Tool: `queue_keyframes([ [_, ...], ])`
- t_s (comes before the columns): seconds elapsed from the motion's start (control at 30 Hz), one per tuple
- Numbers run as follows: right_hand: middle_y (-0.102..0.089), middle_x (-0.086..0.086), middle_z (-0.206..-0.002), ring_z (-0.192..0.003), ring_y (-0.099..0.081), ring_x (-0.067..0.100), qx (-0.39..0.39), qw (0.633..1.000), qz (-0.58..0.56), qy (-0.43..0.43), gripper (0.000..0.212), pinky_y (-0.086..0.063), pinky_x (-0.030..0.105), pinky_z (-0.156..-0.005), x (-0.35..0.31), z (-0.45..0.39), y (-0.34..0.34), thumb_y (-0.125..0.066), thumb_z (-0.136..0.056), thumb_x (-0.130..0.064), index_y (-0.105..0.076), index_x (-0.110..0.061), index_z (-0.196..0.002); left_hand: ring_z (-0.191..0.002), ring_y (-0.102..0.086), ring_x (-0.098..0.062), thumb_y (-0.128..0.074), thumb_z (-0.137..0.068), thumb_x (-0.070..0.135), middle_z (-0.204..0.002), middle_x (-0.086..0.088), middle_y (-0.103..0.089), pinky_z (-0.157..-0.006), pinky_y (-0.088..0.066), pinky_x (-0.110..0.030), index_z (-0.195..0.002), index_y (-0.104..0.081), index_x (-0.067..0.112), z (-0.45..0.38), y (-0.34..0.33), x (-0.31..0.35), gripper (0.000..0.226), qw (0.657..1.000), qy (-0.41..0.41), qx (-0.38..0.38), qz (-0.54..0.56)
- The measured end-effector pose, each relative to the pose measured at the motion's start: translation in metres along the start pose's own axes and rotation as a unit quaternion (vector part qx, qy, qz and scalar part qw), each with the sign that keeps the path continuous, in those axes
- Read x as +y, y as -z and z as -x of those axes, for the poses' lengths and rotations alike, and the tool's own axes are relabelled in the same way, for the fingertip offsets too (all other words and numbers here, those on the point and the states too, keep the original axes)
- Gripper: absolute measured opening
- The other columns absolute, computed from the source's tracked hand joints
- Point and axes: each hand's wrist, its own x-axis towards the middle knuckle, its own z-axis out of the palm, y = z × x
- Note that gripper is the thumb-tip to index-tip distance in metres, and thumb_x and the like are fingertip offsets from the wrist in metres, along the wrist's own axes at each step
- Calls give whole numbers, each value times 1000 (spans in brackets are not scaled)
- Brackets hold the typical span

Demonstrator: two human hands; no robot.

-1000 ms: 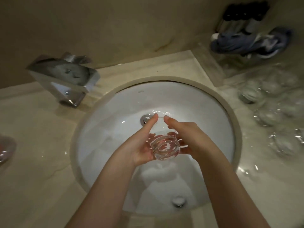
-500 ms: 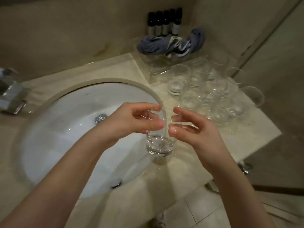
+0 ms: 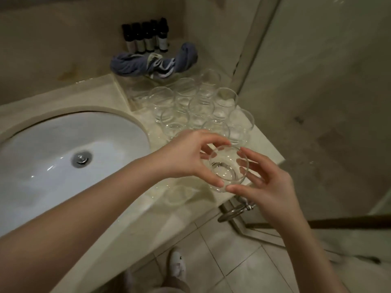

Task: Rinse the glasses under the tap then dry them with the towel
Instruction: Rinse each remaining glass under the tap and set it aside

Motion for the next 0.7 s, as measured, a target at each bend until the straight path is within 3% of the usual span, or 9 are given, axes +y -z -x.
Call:
queue_keyframes([
  [0.13,-63,-16,-113,-108,-62,1,5,997,75,20,76,-49,18,-94,11,-15,24,-89,-55,-2,-57,-44,-110,-104,-59,-10,-94,-55,24,-117,5,-55,-88,-48,-11,-132,-59,19,-32,-15,8,85,996,-35,-12,-83],
  [0.3,-58,-6,-119,-109,-59,13,-17,981,192,31,87,-49,27,-98,29,-44,46,-90,-59,-11,-52,-20,-136,-110,-56,-17,-93,-56,35,-119,-4,-58,-93,-44,-27,-134,-58,20,-72,-31,5,87,983,-40,-13,-178],
  [0.43,-58,-1,-119,-105,-61,21,-29,976,214,28,86,-51,38,-96,41,-64,53,-91,-58,-9,-54,-15,-135,-110,-49,-18,-90,-59,40,-115,-4,-54,-88,-37,-26,-135,-56,18,-92,-36,4,86,964,-44,-15,-260],
  [0.7,-55,-3,-119,-106,-60,17,-42,978,203,2,83,-52,33,-96,47,-80,54,-91,-58,-9,-54,-14,-132,-112,-43,-17,-83,-61,56,-114,-1,-50,-90,-46,-43,-132,-58,20,-108,-35,3,83,930,-35,-40,-363],
])
